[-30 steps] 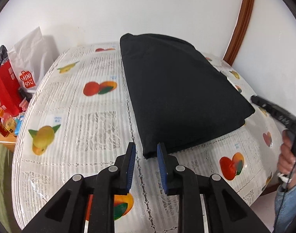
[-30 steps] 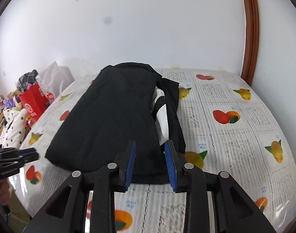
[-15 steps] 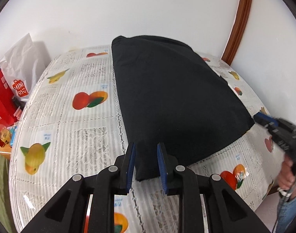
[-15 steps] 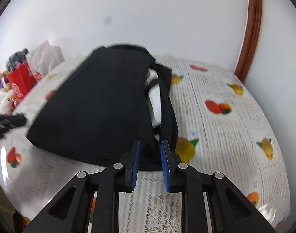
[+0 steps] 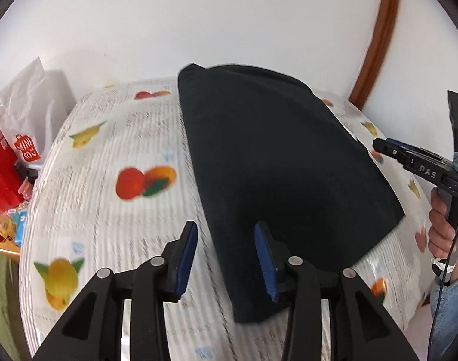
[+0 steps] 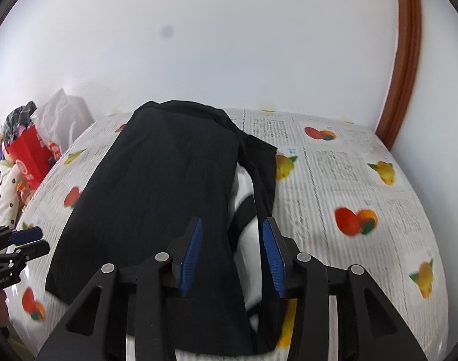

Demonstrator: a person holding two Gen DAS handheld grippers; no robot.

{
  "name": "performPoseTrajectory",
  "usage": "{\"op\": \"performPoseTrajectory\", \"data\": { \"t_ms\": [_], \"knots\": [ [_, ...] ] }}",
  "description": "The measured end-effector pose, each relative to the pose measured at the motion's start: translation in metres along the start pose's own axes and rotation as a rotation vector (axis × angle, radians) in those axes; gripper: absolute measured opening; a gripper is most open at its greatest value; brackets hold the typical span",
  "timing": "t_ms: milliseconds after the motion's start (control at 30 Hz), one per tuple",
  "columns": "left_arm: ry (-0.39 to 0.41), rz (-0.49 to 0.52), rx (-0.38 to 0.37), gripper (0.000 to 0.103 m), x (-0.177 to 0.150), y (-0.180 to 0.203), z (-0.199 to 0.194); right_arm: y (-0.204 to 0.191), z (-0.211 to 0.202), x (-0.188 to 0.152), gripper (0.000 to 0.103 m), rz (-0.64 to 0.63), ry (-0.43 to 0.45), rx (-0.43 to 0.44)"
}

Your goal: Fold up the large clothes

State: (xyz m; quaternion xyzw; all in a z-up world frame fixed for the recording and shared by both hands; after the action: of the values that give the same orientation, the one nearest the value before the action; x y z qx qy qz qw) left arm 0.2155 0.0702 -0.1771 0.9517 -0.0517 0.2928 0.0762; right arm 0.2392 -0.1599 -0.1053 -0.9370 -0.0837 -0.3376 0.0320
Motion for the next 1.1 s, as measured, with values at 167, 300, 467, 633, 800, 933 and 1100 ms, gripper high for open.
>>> {"op": "performPoseTrajectory", "data": {
  "t_ms": [167,300,467,633,800,933,1100],
  "knots": [
    [0.011,0.006,0.046,0.042,0.029,-0.012,0.013,0.001,0.039,0.032,0.042,0.024,-0.042,0.002],
    [0.012,0.013,0.065,0.044,0.047,-0.017,0.028,-0.002,0.067,0.052,0.041,0.041,-0.065,0.009],
    [-0.006,0.014,0.06,0.044,0.059,-0.018,0.049,-0.006,0.106,0.066,0.034,0.07,-0.121,-0.013],
    [-0.007,0.019,0.067,0.044,0.062,-0.017,0.059,-0.007,0.104,0.077,0.001,0.059,-0.049,0.041],
    [-0.009,0.014,0.048,0.044,0.062,-0.016,0.06,0.001,0.096,0.076,0.002,0.093,-0.009,0.039],
    [-0.007,0.01,0.042,0.044,0.061,-0.018,0.058,0.0,0.096,0.07,0.011,0.049,-0.039,-0.015],
    [-0.012,-0.003,0.029,0.044,0.057,-0.021,0.054,-0.001,0.071,0.054,0.025,0.025,-0.051,0.002]
  ]
}}
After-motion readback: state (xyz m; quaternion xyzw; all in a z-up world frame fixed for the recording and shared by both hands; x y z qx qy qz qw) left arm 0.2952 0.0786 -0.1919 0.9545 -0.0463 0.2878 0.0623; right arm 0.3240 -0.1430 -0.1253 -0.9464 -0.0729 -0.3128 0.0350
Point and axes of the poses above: each gripper's, at about its wrist camera, not at the fingertips, and z roughly the way its jaws point, y to its right, x to its top, the point moved 8 cm from there along z, roughly the way its jaws point, and after that the axes turned 5 degrees about -y, right-handed, at the moved point
